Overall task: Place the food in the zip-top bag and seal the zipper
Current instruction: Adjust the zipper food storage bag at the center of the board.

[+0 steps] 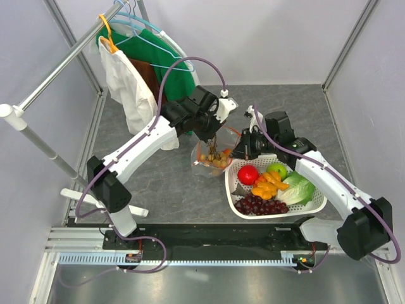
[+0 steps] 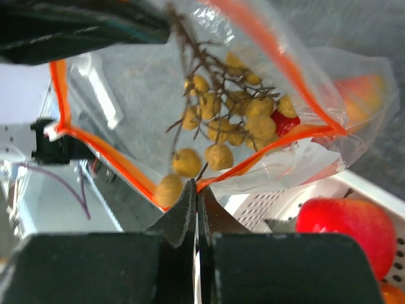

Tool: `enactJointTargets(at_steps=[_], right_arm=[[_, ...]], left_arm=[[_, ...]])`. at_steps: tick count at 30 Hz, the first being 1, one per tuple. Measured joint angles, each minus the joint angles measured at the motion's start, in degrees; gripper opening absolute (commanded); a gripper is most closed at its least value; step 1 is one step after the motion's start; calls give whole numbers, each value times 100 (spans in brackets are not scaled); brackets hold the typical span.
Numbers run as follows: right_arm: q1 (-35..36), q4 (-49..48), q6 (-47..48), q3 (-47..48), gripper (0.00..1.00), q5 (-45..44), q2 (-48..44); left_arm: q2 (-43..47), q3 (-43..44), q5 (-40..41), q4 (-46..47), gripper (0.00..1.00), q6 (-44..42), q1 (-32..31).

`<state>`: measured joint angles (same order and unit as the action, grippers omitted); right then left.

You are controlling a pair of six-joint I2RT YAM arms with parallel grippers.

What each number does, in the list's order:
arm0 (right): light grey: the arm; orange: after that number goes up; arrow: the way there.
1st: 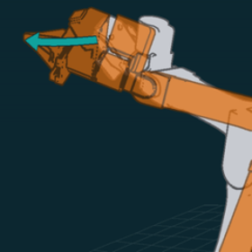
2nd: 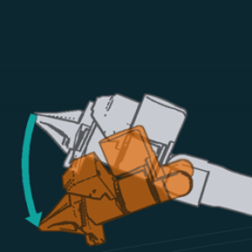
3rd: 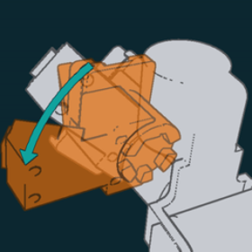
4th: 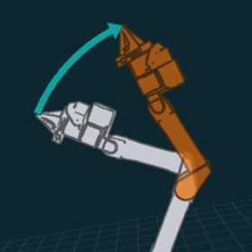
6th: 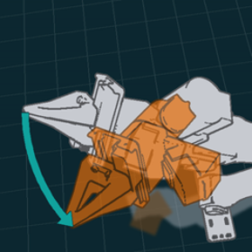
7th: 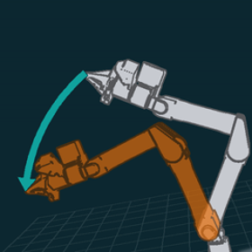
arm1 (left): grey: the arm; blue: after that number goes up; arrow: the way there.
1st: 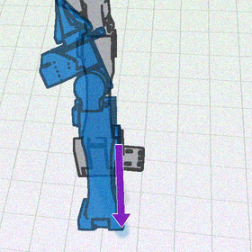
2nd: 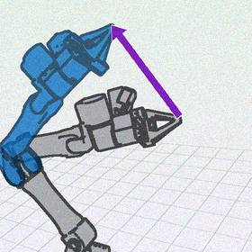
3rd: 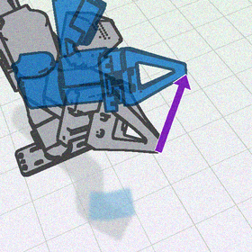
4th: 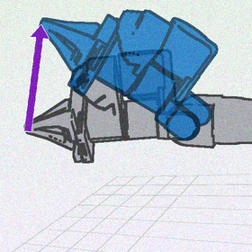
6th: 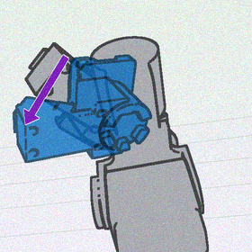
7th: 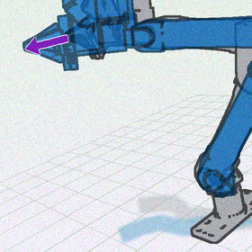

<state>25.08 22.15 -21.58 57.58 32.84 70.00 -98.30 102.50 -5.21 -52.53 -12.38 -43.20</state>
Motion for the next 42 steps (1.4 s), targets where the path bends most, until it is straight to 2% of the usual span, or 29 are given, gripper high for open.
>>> enactJointTargets(at_steps=[4, 10, 16, 23, 24, 25, 27, 28, 32, 34, 36, 42], right_arm=[[68, 105, 170, -11, 0, 350, 111], [94, 50, 308, 476, 0, 717, -164], [94, 308, 603, 509, 0, 293, -343], [90, 693, 752, 509, 1, -149, 70], [90, 730, 769, 509, 5, -175, 72], [85, 763, 800, 514, 17, -190, 66], [55, 866, 861, 525, 33, -212, 37], [33, 931, 938, 531, 56, -227, 11], [-138, 1346, 1320, 702, 88, -251, -190], [-205, 1598, 1676, 848, 96, -273, -352], [-223, 1867, 2138, 944, 98, -264, -601], [-221, 3244, 4041, 968, 98, -68, -1360]], left_arm=[[-326, -17, -20, -79, 2, 103, 26], [-448, -15, 356, -105, 2, 142, 138], [-439, 245, 494, -151, 2, 133, 247], [-236, 328, 24, -321, 2, 122, 232], [-201, 328, -90, -330, 2, 122, 236], [-175, 330, -153, -332, 2, 127, 236], [-125, 363, -286, -356, 2, 140, 236], [-122, 413, -323, -378, 2, 142, 236], [-122, 501, -450, -407, 2, 164, 236], [-133, 501, -509, -442, 2, 190, 236], [-153, 501, -570, -468, 2, 225, 238], [-227, 540, -710, -520, 2, 282, 245]])
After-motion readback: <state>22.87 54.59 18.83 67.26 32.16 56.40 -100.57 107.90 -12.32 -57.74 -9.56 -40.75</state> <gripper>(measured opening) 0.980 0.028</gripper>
